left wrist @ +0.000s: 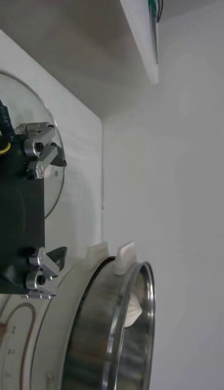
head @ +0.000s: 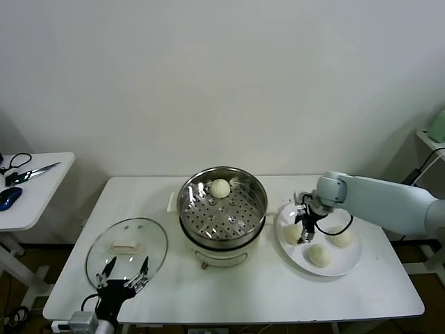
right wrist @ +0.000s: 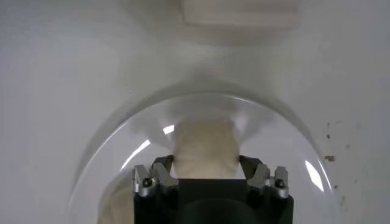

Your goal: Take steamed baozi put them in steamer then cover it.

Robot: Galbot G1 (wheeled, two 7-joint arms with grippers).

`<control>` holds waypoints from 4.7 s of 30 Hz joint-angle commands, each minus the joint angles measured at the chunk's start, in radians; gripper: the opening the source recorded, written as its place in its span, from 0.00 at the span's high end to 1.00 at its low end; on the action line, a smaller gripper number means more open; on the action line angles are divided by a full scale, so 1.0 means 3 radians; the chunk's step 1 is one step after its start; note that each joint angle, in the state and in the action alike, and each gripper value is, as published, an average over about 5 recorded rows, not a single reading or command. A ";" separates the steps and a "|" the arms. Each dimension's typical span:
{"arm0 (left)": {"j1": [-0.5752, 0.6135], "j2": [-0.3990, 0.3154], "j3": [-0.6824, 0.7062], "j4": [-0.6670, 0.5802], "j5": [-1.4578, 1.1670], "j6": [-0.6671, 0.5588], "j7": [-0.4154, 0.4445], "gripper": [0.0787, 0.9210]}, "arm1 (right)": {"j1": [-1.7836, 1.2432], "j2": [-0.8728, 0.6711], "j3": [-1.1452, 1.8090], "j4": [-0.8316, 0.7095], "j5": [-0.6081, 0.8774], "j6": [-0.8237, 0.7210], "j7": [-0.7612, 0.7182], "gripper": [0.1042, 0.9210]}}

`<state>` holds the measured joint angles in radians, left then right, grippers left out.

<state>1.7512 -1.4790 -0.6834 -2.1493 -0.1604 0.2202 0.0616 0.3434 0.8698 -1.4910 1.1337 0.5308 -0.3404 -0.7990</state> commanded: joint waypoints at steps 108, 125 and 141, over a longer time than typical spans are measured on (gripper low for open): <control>-0.0010 0.0000 0.0022 -0.0108 0.0024 0.0078 0.0086 0.12 | 0.1834 -0.1132 -0.1250 0.1327 -0.0049 0.0363 -0.0606 0.12; -0.0003 -0.0028 0.0015 -0.0128 0.0029 0.0092 0.0104 0.12 | 0.0407 -0.1047 -0.0310 0.1155 -0.0468 0.0035 -0.0242 0.12; 0.0003 -0.0027 0.0022 -0.0125 0.0043 0.0095 0.0105 0.12 | -0.0007 -0.0822 0.0005 0.0823 -0.0583 -0.0042 -0.0154 0.12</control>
<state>1.7520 -1.4866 -0.6772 -2.1871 -0.1492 0.2480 0.0926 0.4164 0.6199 -1.5371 1.4104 0.3749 -0.3446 -0.8559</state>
